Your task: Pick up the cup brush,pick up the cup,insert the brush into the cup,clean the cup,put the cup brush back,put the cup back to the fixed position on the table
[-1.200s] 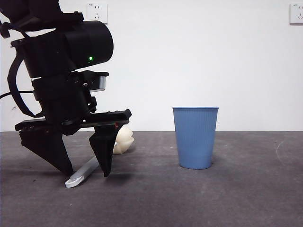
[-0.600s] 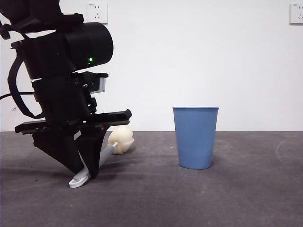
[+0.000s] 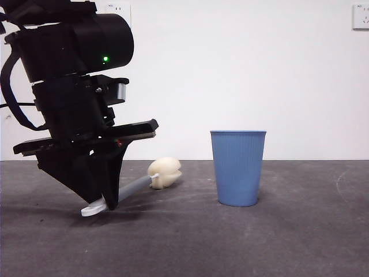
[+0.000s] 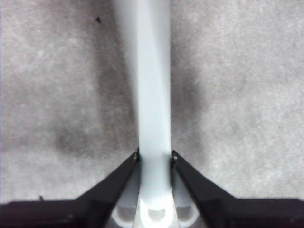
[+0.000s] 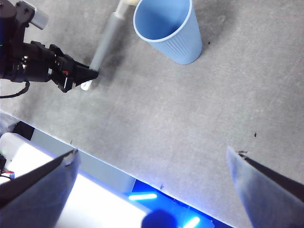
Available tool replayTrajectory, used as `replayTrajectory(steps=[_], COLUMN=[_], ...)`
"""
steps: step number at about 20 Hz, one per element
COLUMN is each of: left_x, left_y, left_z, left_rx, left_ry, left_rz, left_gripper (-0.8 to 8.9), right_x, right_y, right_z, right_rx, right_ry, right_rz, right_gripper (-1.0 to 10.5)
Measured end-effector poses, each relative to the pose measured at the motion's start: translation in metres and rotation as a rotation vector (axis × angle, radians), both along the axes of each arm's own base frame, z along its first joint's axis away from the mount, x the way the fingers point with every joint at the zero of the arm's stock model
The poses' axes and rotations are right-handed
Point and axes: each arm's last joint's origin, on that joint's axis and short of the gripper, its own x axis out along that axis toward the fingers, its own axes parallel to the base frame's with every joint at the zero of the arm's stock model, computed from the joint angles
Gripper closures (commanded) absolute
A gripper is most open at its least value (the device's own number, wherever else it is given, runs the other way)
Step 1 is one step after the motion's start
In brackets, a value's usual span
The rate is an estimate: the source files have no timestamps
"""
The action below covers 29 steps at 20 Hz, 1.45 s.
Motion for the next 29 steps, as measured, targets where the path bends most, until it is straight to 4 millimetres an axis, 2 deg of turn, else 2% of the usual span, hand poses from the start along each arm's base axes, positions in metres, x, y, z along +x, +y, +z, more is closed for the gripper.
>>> replayTrajectory(steps=[8, 15, 18, 20, 23, 27, 29], left_x=[-0.001, -0.011, -0.023, -0.036, -0.062, -0.088, -0.096], left_y=[0.001, 0.019, 0.027, 0.036, 0.054, 0.073, 0.078], left_z=[0.002, 0.046, 0.066, 0.085, 0.11, 0.129, 0.133], left_rx=[-0.001, -0.066, -0.078, -0.095, -0.097, -0.107, -0.112], left_ry=[-0.004, -0.118, -0.163, -0.218, -0.267, -0.318, -0.333], left_rz=[-0.005, -0.002, -0.033, -0.059, -0.097, -0.122, -0.127], left_gripper=[8.22, 8.22, 8.22, 8.22, 8.22, 8.22, 8.22], right_x=[-0.001, 0.0, 0.002, 0.009, 0.023, 0.035, 0.04], right_y=[0.0, 0.0, 0.001, 0.006, 0.011, 0.019, 0.024], right_z=[-0.001, 0.0, -0.001, -0.012, -0.035, -0.055, -0.079], right_rx=[-0.001, 0.002, 0.028, 0.096, 0.105, 0.119, 0.137], right_ry=[0.011, -0.001, -0.02, -0.061, -0.139, -0.266, -0.269], right_rz=[0.0, 0.002, 0.021, 0.079, 0.095, 0.105, 0.112], right_gripper=[3.8, 3.8, 3.8, 3.8, 3.8, 3.8, 3.8])
